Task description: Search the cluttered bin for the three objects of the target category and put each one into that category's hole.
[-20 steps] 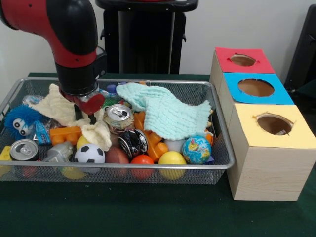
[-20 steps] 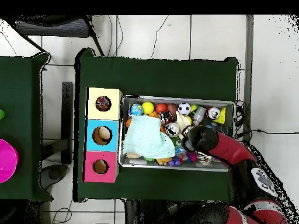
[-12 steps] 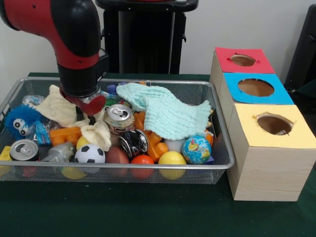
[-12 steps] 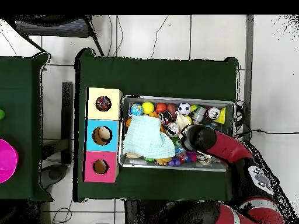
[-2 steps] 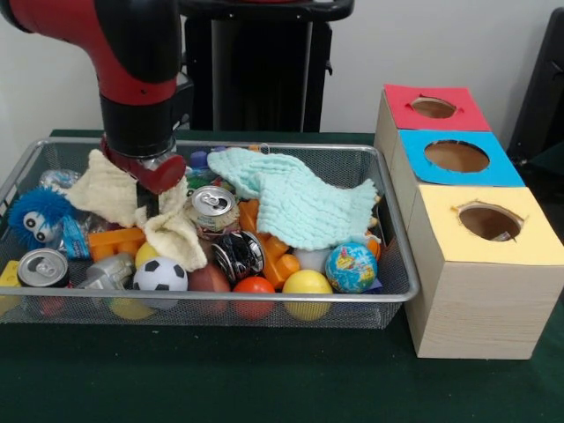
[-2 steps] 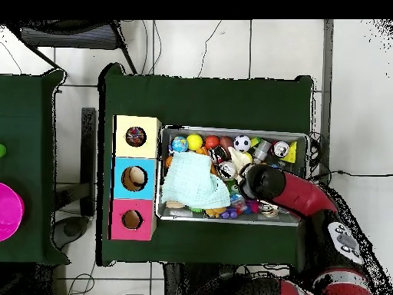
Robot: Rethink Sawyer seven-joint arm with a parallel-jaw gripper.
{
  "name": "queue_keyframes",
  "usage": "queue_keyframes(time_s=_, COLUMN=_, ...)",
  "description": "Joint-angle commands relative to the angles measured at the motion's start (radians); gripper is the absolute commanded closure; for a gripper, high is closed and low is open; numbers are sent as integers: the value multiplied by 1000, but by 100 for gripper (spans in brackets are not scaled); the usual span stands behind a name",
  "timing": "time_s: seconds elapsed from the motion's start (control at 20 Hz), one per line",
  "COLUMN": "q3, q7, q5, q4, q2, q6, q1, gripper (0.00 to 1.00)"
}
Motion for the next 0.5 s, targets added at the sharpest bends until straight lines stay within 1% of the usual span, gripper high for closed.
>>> queue_keyframes(time_s=0.05, q3=32, q7=-77, q5=-44, q4=86, q2=-262, q6=154, q1=25, gripper=100)
queue_keyframes(time_s=0.15, q3=36, q7=-137, q5=-40, q4=66, q2=-339, q6=275, q1=26, gripper=100)
queue_keyframes(time_s=0.25, q3=43, q7=-179, q5=-44, q4=44, q2=-389, q6=353, q1=23, gripper=100)
queue_keyframes(time_s=0.3, q3=35, q7=-186, q5=-53, q4=24, q2=-400, q6=391, q1=29, gripper=100)
queue_keyframes(time_s=0.45, q3=40, q7=-196, q5=-70, q4=11, q2=-426, q6=429, q1=27, gripper=100)
queue_keyframes(time_s=0.5, q3=46, q7=-194, q5=-72, q4=16, q2=-430, q6=424, q1=25, gripper=100)
